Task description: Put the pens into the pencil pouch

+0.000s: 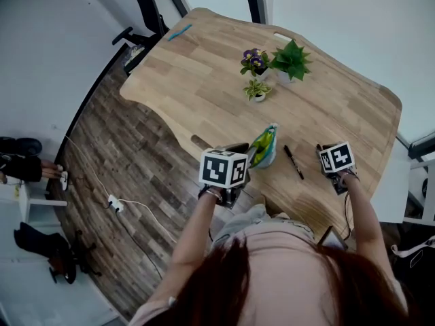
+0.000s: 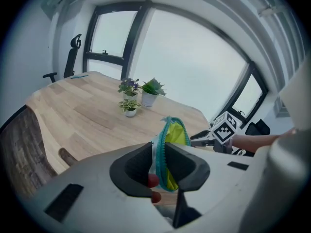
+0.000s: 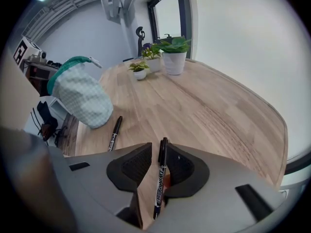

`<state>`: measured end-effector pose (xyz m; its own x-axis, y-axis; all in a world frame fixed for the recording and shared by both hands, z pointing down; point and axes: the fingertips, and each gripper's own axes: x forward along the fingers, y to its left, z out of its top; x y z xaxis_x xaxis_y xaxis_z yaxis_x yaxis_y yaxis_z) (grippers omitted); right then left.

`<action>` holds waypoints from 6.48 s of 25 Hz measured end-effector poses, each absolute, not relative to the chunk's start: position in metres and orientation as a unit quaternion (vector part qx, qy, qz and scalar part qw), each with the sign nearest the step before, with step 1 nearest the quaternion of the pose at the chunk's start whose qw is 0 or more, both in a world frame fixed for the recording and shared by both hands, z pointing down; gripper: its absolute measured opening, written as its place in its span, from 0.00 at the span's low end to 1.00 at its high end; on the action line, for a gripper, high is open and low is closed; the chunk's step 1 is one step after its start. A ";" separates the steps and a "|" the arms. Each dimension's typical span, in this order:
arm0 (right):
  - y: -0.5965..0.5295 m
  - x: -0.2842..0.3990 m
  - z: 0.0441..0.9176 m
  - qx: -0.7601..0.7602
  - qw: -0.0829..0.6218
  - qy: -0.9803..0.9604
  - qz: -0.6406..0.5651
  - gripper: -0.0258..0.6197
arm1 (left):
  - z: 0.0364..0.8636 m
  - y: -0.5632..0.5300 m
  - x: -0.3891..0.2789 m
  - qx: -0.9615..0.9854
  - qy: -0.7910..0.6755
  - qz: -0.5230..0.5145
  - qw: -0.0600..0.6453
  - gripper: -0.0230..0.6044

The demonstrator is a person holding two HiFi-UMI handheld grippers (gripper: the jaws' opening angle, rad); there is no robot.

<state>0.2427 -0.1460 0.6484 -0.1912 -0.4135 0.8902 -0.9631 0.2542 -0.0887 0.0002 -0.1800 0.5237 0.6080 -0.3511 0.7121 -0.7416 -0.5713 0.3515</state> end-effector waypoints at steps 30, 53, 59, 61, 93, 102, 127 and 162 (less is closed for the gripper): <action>-0.160 0.236 0.612 0.557 0.332 -0.691 0.321 0.12 | 0.517 -0.169 0.006 0.825 -0.342 0.214 0.395 0.06; -0.193 0.192 0.483 0.598 0.097 -0.751 0.261 0.12 | 0.513 -0.157 0.016 0.835 -0.325 0.193 0.401 0.06; -0.198 0.180 0.443 0.586 0.018 -0.767 0.260 0.12 | 0.512 -0.158 0.017 0.835 -0.324 0.191 0.401 0.06; -0.199 0.176 0.432 0.580 -0.007 -0.772 0.261 0.12 | 0.512 -0.158 0.017 0.835 -0.324 0.188 0.404 0.06; -0.207 0.112 0.369 0.491 -0.210 -0.814 0.228 0.12 | 0.506 -0.154 0.024 0.833 -0.311 0.159 0.429 0.06; -0.212 0.093 0.398 0.487 -0.177 -0.826 0.221 0.12 | 0.505 -0.156 0.022 0.828 -0.310 0.145 0.444 0.06; -0.191 0.066 0.462 0.486 0.005 -0.858 0.168 0.12 | 0.505 -0.162 0.019 0.813 -0.312 0.111 0.479 0.06; -0.182 0.124 0.462 0.531 0.076 -0.831 0.147 0.11 | 0.512 -0.158 0.013 0.815 -0.333 0.128 0.457 0.06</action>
